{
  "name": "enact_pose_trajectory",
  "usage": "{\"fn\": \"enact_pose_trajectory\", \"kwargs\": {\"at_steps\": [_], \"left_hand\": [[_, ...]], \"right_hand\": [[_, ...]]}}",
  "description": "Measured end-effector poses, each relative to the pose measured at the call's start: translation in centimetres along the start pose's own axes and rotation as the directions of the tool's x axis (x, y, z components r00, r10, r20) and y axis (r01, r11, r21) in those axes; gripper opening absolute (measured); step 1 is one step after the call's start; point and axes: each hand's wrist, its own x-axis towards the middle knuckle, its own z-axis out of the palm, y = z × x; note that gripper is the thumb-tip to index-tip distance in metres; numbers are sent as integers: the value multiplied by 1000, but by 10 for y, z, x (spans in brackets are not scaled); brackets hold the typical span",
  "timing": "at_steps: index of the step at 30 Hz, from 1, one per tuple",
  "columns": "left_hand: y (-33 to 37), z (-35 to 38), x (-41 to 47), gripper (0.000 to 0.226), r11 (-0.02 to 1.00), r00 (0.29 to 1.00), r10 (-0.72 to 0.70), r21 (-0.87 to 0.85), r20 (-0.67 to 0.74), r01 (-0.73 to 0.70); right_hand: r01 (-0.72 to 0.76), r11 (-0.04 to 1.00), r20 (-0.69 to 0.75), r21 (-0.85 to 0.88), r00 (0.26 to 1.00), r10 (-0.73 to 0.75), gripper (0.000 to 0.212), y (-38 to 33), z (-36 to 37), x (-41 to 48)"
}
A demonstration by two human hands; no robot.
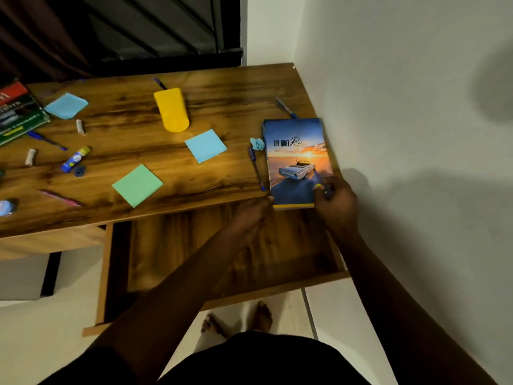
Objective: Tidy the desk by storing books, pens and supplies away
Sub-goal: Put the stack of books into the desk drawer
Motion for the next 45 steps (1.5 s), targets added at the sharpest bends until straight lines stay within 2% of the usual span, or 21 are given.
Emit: {"fn": "enact_pose_trajectory", "kwargs": {"at_steps": [2,4,8,11,14,18,20,23,25,27,30,31,32,33,34,36,38,39,43,45], "left_hand": [[2,17,9,5,997,1000,-16,-79,-17,14],[0,29,20,16,987,999,-29,-156,-36,23],[-1,44,31,19,974,988,-76,-221,-133,46],[6,52,31,30,962,987,-36,-273,-154,-7],[19,54,34,34,974,989,10,-221,-149,-43],[38,58,43,35,996,984,90,20,-151,-88],[47,58,45,28,992,977,114,81,-178,-101],[53,52,47,23,986,970,134,123,-202,-111],[53,46,45,22,985,970,149,119,-194,-128],[54,40,40,25,982,971,165,119,-173,-146],[56,28,28,29,968,963,236,118,-128,-222],[56,23,23,29,961,958,263,124,-116,-249],[55,16,17,29,954,953,285,130,-103,-272],[53,8,12,29,947,949,303,135,-85,-291],[52,0,6,29,942,946,317,134,-66,-307],[50,-17,-6,28,933,939,343,126,-39,-336],[45,-39,-21,27,925,930,367,121,-32,-361],[43,-51,-29,27,923,927,373,116,-26,-368],[27,-106,-60,31,930,937,348,119,13,-347],[18,-132,-77,33,939,945,328,104,2,-327]], "right_hand": [[-4,999,35,-49,999,5,40,10,-2,18],[-37,994,103,-104,994,48,45,24,2,33],[-75,997,182,-11,980,76,35,27,0,51],[-101,994,225,48,971,87,31,30,-1,57],[-128,986,209,110,972,103,30,34,-1,63],[-257,938,237,234,950,201,25,35,-5,75],[-371,871,290,323,915,282,23,29,-7,81],[-556,759,412,338,813,412,9,16,-9,87],[-604,725,449,331,776,442,16,13,-9,86],[-611,716,482,338,766,426,18,10,-9,84],[-601,693,575,397,752,322,11,11,-11,74],[-607,682,600,408,741,301,20,12,-11,70],[-616,670,625,414,727,283,37,13,-9,65],[-633,639,642,437,717,272,55,16,-6,60],[-646,591,654,483,715,247,65,13,-5,52],[-667,502,677,550,709,200,55,0,-2,36],[-690,453,714,564,683,151,39,-14,0,19],[-698,434,732,570,671,120,38,-20,1,11],[-650,498,735,574,677,37,58,-34,23,-27],[-647,523,765,555,644,-14,62,-41,32,-48]]}}
